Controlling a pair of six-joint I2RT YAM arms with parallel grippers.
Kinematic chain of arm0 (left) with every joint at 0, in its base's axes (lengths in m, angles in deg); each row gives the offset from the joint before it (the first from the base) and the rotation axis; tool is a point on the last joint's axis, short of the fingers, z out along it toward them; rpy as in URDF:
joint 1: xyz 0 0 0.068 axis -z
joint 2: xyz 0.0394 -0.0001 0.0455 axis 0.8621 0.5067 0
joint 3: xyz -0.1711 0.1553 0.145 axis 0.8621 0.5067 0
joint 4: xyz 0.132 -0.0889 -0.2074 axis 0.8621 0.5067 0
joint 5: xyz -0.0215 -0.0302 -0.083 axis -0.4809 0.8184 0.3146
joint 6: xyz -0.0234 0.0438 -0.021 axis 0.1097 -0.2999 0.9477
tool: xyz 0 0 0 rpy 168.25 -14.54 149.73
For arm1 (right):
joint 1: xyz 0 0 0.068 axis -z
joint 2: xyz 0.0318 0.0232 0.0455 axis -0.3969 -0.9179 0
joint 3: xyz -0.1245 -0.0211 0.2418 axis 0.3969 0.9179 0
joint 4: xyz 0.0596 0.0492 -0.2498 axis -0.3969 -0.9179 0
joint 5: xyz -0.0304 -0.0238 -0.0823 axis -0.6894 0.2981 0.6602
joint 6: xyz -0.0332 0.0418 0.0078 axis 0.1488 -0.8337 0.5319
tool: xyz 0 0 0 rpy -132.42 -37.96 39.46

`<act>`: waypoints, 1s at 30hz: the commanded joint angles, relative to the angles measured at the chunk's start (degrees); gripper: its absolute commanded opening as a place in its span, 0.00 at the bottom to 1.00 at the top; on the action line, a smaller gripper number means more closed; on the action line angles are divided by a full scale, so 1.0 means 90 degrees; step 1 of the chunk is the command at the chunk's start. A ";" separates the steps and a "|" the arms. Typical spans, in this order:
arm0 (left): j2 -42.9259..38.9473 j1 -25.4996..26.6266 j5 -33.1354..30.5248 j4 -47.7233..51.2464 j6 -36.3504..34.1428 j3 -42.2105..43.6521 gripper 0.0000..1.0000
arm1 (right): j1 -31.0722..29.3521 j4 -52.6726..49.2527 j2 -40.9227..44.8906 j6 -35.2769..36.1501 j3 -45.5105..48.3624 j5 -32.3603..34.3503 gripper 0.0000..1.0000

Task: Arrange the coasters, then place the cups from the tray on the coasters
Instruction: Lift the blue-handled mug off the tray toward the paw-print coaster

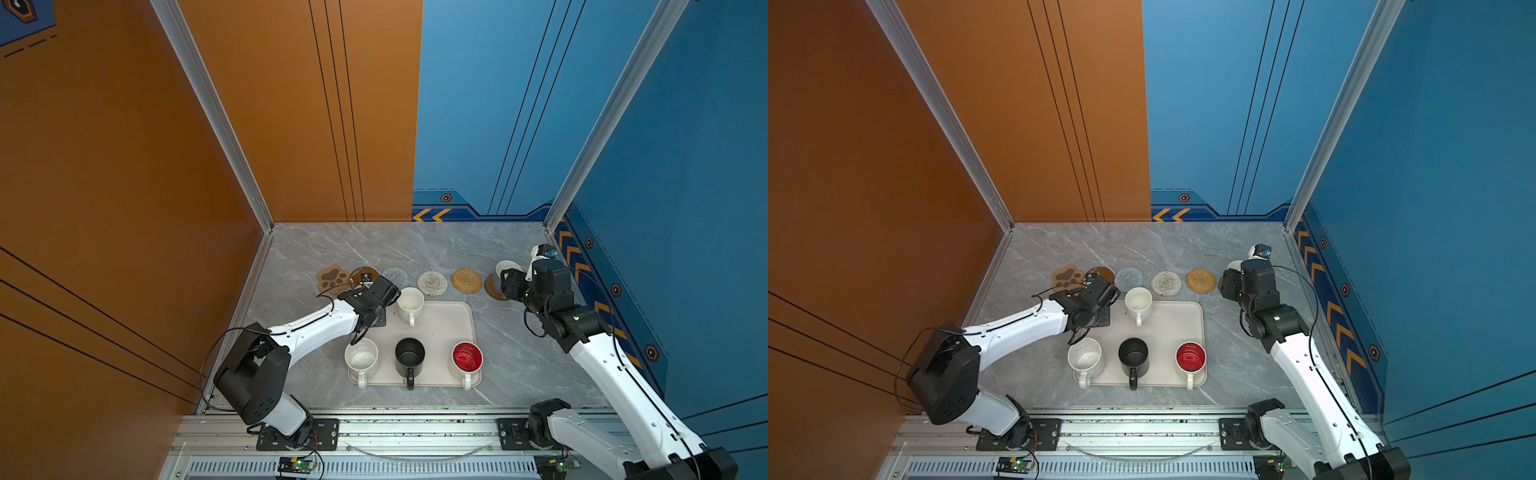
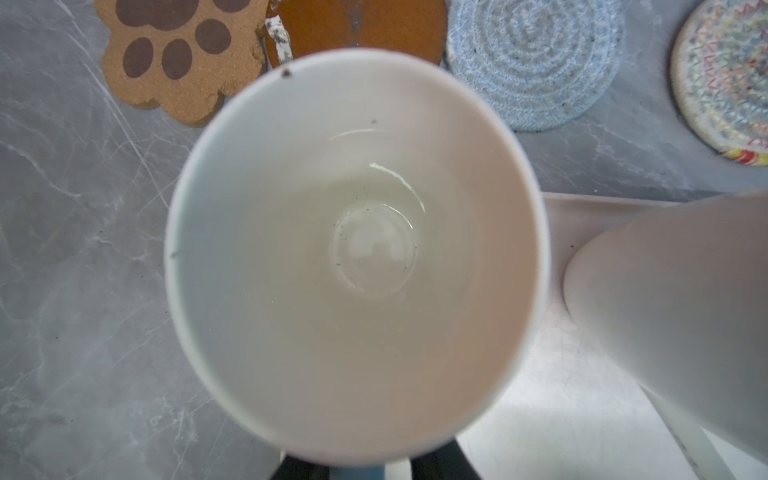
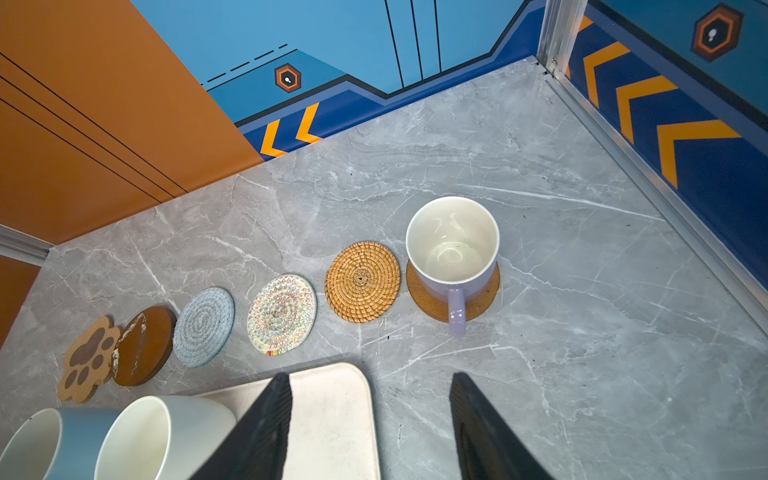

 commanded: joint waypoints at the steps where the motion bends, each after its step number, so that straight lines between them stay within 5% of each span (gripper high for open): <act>1: 0.0108 -0.0071 -0.0140 -0.0002 0.0071 0.0107 0.25 | 0.0021 0.0135 -0.0020 -0.0048 0.0029 -0.0084 0.59; 9: 0.0147 -0.0096 -0.0107 -0.0049 0.0061 0.0097 0.00 | 0.0020 0.0125 0.0014 -0.0056 0.0032 -0.0083 0.59; 30: -0.1166 0.0073 -0.0904 -0.0478 -0.0007 0.0367 0.00 | 0.0020 0.0199 -0.0112 -0.0076 0.0036 -0.0200 0.56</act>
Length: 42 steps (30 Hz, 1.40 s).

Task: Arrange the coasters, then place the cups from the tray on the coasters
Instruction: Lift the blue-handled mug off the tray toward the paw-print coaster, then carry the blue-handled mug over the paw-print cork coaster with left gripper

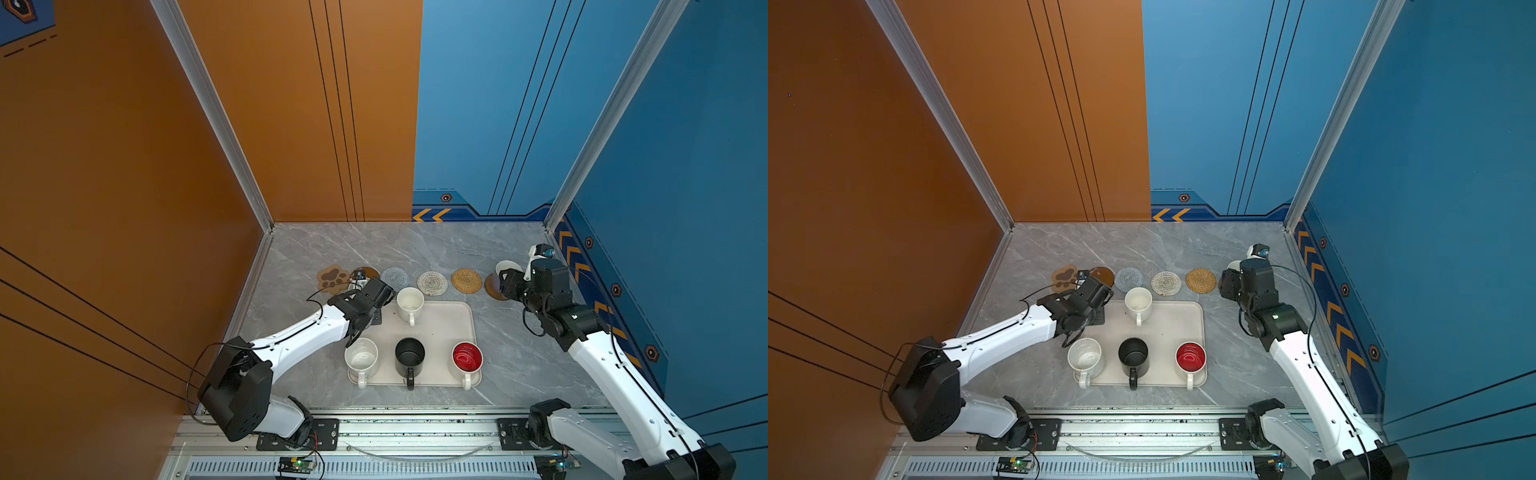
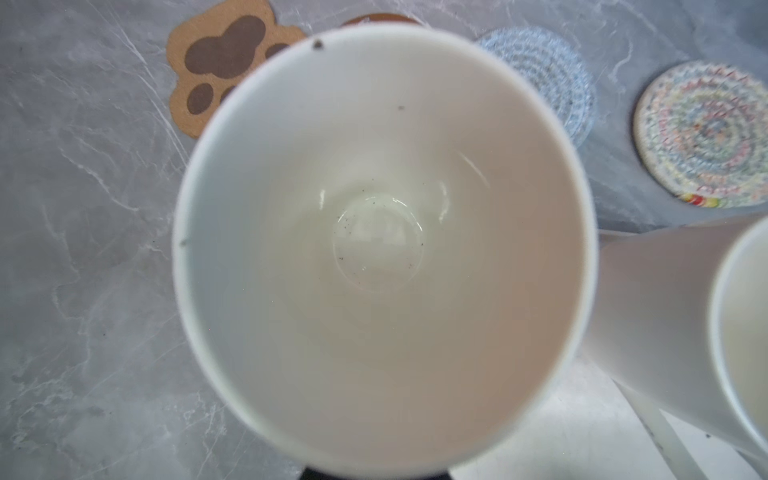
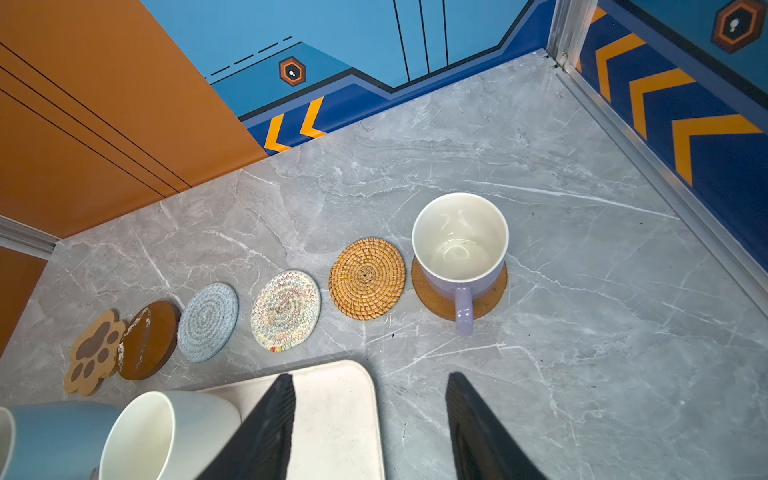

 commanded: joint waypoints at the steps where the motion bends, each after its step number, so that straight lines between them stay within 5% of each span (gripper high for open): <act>1: -0.0362 0.0010 -0.0473 -0.0387 -0.0063 0.0117 0.00 | 0.0025 0.0154 -0.0030 -0.0078 0.0031 -0.0095 0.56; 20: -0.0379 -0.1353 -0.0211 -0.1154 -0.0713 0.0175 0.00 | 0.0014 0.0163 -0.0079 -0.0095 0.0031 -0.0129 0.55; 42: 0.0949 -0.2471 0.0490 -0.2137 -0.1125 -0.0302 0.00 | 0.0008 0.0167 -0.0157 -0.0096 0.0002 -0.0203 0.54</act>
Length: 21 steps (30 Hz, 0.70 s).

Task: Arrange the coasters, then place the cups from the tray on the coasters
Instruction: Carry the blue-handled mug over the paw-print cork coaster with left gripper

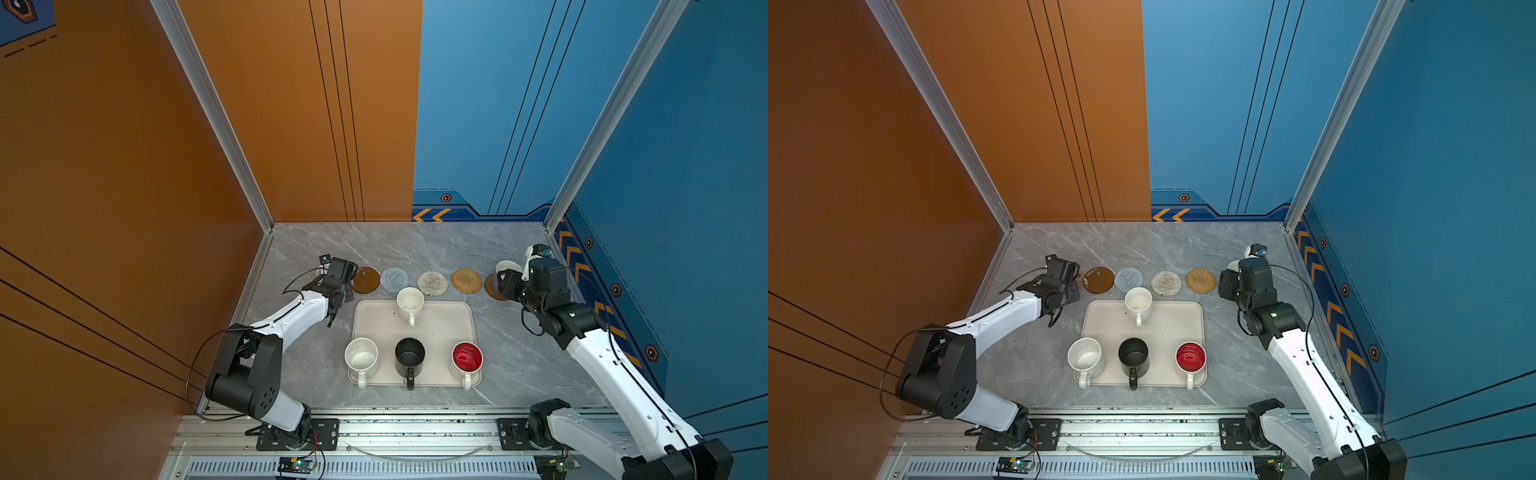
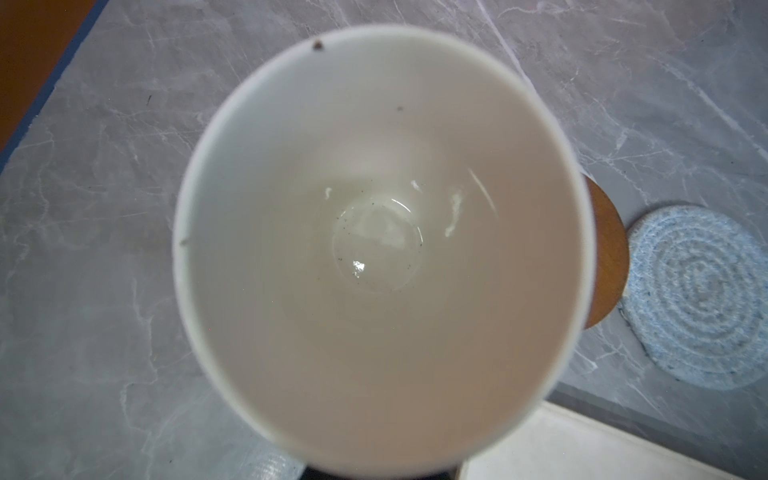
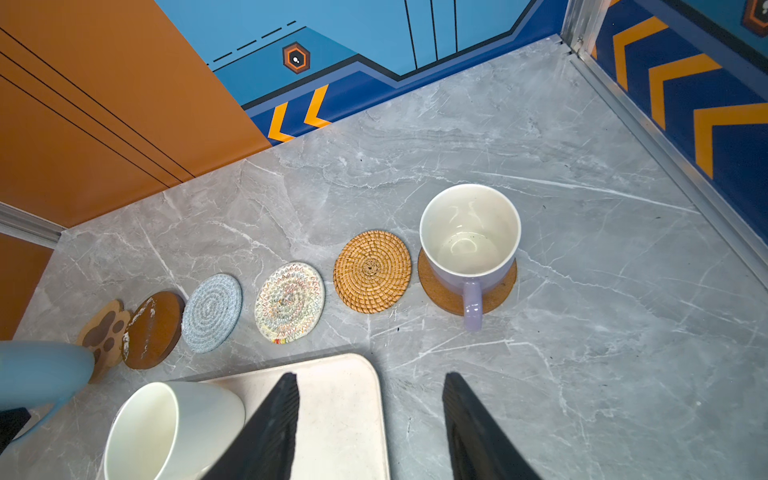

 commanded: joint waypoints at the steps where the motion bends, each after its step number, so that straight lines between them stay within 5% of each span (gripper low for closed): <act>1: 0.0140 -0.0096 0.0112 -0.0546 -0.0124 -0.0348 0.00 | 0.0007 0.0160 -0.0046 -0.0102 0.0002 -0.0031 0.54; 21: 0.0713 -0.0287 0.0201 -0.0877 -0.0308 -0.0823 0.00 | -0.0034 0.0204 -0.0277 -0.0103 -0.0076 -0.0068 0.54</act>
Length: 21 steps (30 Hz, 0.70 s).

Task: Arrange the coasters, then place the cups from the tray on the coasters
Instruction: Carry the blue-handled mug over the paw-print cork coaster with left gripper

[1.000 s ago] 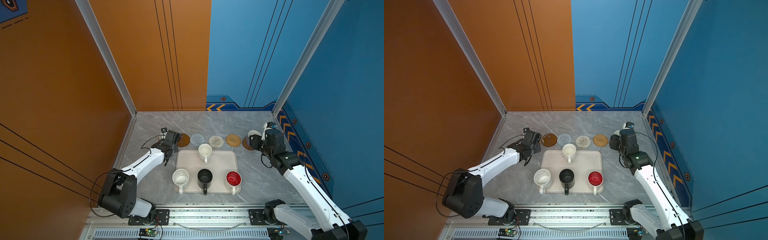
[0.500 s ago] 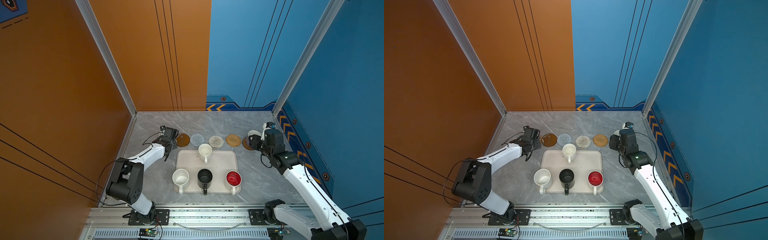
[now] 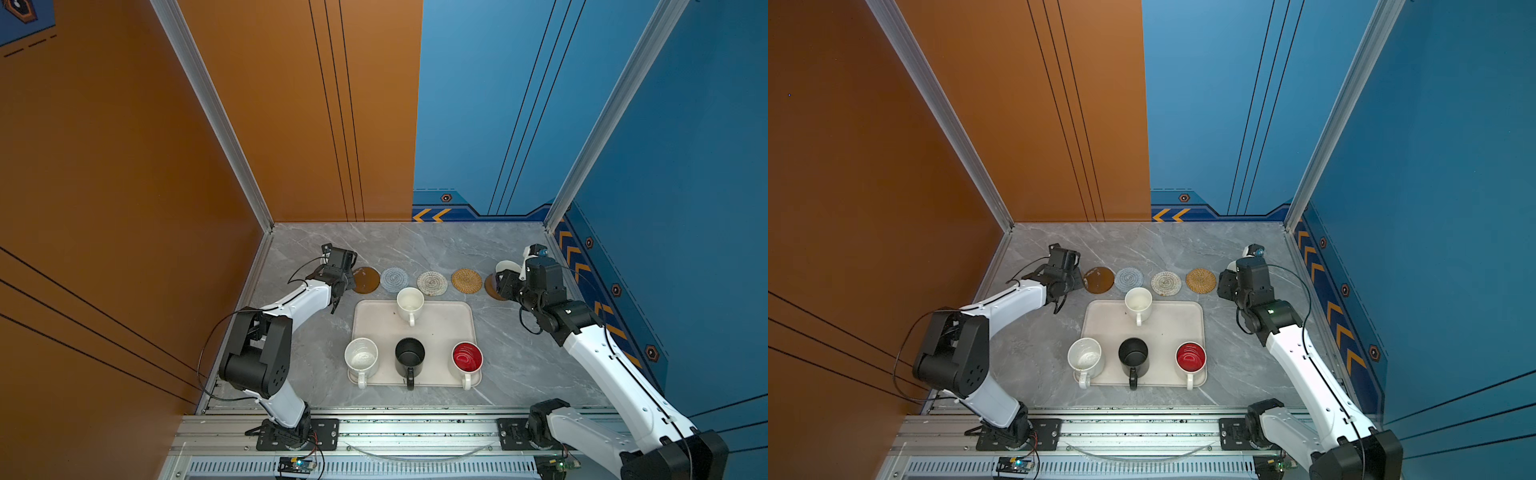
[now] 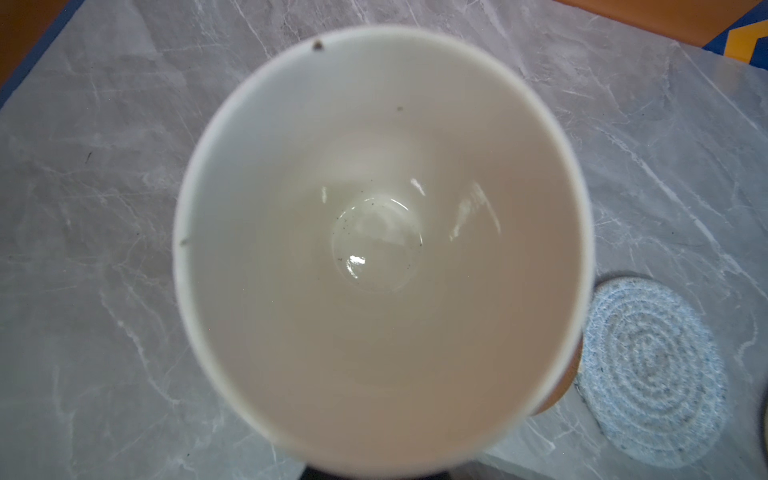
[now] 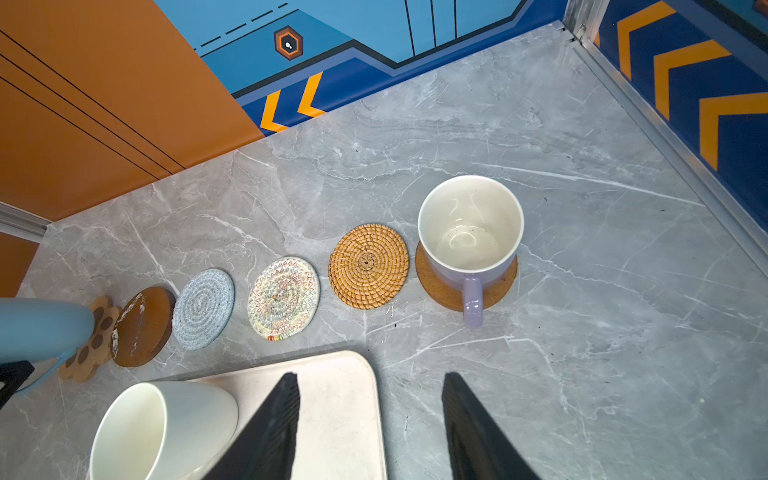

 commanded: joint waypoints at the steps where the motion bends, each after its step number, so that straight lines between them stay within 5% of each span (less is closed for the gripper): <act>1: 0.0031 -0.0075 -0.0110 -0.0227 -0.0135 -0.0239 0.00 | -0.0034 0.0158 -0.0062 -0.0103 -0.0085 -0.0066 0.54; 21: 0.0137 -0.0183 -0.0261 0.0199 -0.0270 -0.0379 0.00 | -0.0099 0.0216 -0.0249 -0.0110 -0.0137 -0.0100 0.54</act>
